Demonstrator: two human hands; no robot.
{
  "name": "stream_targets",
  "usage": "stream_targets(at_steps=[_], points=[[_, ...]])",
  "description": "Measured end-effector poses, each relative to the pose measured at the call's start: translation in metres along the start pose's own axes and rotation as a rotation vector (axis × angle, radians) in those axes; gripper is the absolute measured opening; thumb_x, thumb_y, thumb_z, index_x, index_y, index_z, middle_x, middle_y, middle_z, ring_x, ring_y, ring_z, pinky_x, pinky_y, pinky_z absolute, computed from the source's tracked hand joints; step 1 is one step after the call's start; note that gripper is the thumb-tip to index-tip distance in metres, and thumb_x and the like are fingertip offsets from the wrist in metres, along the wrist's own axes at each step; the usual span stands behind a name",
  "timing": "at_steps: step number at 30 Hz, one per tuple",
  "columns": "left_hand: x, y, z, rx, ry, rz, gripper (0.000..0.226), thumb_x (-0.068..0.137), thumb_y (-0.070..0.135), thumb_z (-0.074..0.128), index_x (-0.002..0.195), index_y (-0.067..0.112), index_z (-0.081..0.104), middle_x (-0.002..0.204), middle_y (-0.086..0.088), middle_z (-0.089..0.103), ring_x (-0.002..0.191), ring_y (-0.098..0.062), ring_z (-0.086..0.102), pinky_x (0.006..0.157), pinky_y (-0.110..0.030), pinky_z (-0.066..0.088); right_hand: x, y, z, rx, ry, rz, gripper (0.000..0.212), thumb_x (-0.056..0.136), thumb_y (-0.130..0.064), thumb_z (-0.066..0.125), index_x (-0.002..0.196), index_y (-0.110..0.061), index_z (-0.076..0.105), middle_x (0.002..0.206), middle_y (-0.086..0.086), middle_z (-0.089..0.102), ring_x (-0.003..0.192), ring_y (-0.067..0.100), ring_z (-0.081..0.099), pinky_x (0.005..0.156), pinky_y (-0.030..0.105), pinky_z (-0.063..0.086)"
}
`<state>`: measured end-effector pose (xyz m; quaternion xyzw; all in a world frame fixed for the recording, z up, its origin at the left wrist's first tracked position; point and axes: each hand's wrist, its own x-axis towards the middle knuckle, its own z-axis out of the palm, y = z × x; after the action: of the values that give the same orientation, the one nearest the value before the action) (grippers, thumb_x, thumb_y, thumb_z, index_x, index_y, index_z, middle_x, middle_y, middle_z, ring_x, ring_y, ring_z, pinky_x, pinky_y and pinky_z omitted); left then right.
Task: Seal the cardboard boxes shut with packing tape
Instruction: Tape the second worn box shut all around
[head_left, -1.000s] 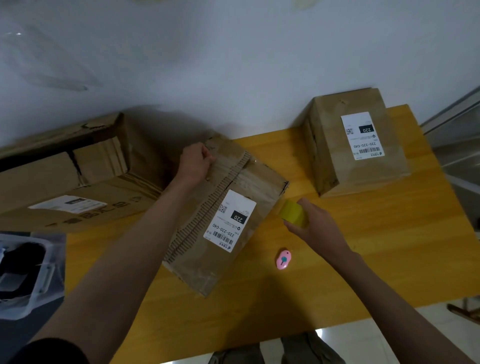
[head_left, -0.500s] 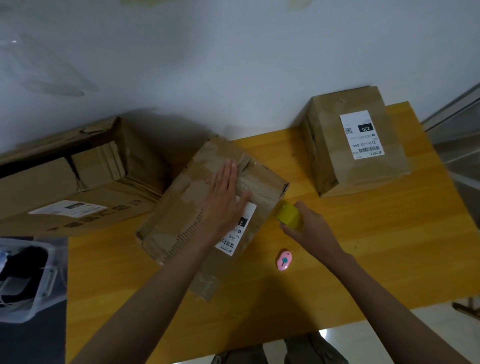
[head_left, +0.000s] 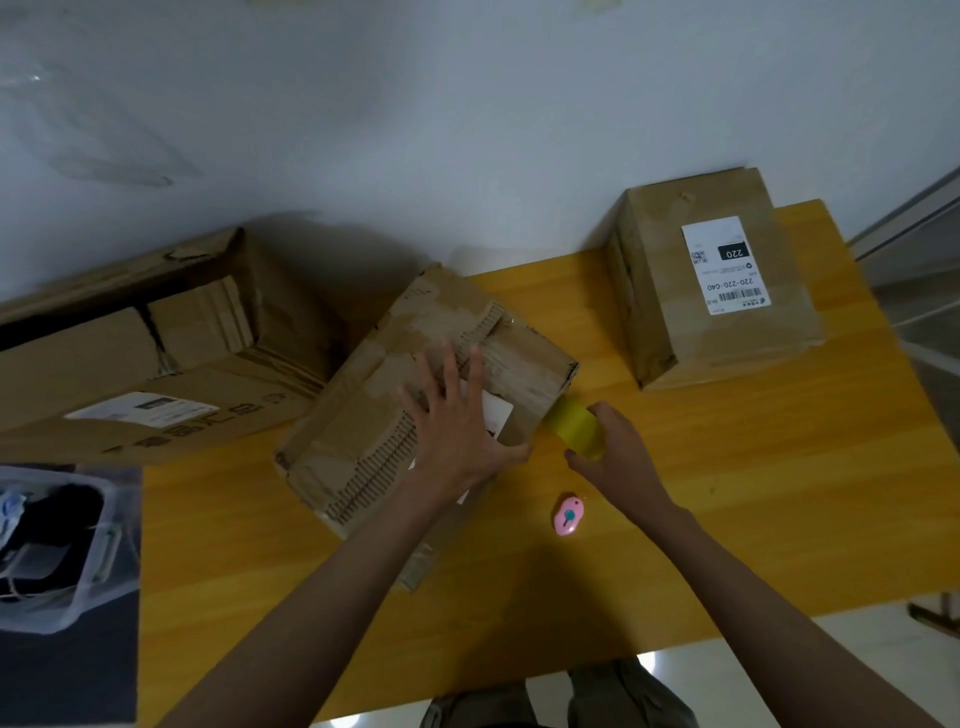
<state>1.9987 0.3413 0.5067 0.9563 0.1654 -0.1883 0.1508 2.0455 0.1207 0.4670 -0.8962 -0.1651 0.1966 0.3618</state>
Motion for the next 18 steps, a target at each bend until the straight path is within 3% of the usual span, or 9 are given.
stream_targets(at_steps=[4, 7, 9, 12, 14, 18], points=[[-0.001, 0.001, -0.006, -0.001, -0.039, -0.048, 0.142, 0.062, 0.089, 0.061, 0.158, 0.024, -0.021, 0.165, -0.015, -0.027, 0.15, -0.048, -0.02, 0.116, -0.074, 0.002, -0.003, 0.012, 0.005, 0.205, 0.064, 0.124, 0.049, 0.075, -0.005, 0.083, 0.113, -0.01, 0.052, 0.11, 0.004, 0.05, 0.101, 0.023, 0.051, 0.072, 0.019, 0.04], [0.007, -0.003, -0.015, 0.002, -0.055, -0.048, 0.141, 0.063, 0.09, 0.061, 0.159, 0.023, -0.018, 0.166, -0.016, -0.021, 0.151, -0.049, -0.013, 0.117, -0.072, 0.008, -0.009, 0.015, 0.004, 0.49, 0.026, 0.237, 0.044, 0.082, -0.008, 0.08, 0.114, -0.018, 0.051, 0.114, 0.001, 0.056, 0.109, 0.026, 0.057, 0.081, 0.038, 0.053], [0.012, -0.004, -0.019, -0.007, -0.067, -0.044, 0.139, 0.064, 0.09, 0.061, 0.159, 0.023, -0.017, 0.167, -0.016, -0.018, 0.151, -0.049, -0.011, 0.118, -0.071, 0.009, -0.01, 0.012, 0.004, 0.668, 0.019, 0.291, 0.047, 0.086, -0.008, 0.077, 0.122, -0.021, 0.05, 0.121, 0.003, 0.057, 0.114, 0.03, 0.058, 0.084, 0.041, 0.054], [0.016, -0.002, -0.024, -0.017, -0.081, -0.053, 0.138, 0.065, 0.088, 0.062, 0.16, 0.023, -0.015, 0.167, -0.016, -0.016, 0.151, -0.05, -0.01, 0.117, -0.072, 0.012, -0.002, -0.002, 0.01, 1.054, 0.025, 0.436, 0.076, 0.086, -0.004, 0.076, 0.146, -0.032, 0.039, 0.131, 0.003, 0.055, 0.116, 0.028, 0.062, 0.094, 0.046, 0.056], [0.018, 0.001, -0.026, -0.037, -0.085, -0.065, 0.138, 0.067, 0.086, 0.064, 0.16, 0.021, -0.014, 0.167, -0.016, -0.015, 0.151, -0.051, -0.01, 0.118, -0.071, 0.011, 0.008, -0.01, 0.022, 1.285, 0.017, 0.546, 0.088, 0.083, -0.004, 0.077, 0.152, -0.035, 0.03, 0.136, 0.005, 0.056, 0.121, 0.03, 0.062, 0.101, 0.052, 0.051], [0.02, 0.006, -0.028, -0.044, -0.079, -0.082, 0.138, 0.067, 0.086, 0.065, 0.16, 0.021, -0.014, 0.168, -0.017, -0.012, 0.151, -0.051, -0.008, 0.118, -0.067, 0.01, 0.022, -0.021, 0.046, 1.441, -0.009, 0.749, 0.048, 0.096, -0.017, 0.064, 0.142, -0.012, 0.051, 0.138, 0.012, 0.059, 0.126, 0.033, 0.057, 0.112, 0.053, 0.041]])
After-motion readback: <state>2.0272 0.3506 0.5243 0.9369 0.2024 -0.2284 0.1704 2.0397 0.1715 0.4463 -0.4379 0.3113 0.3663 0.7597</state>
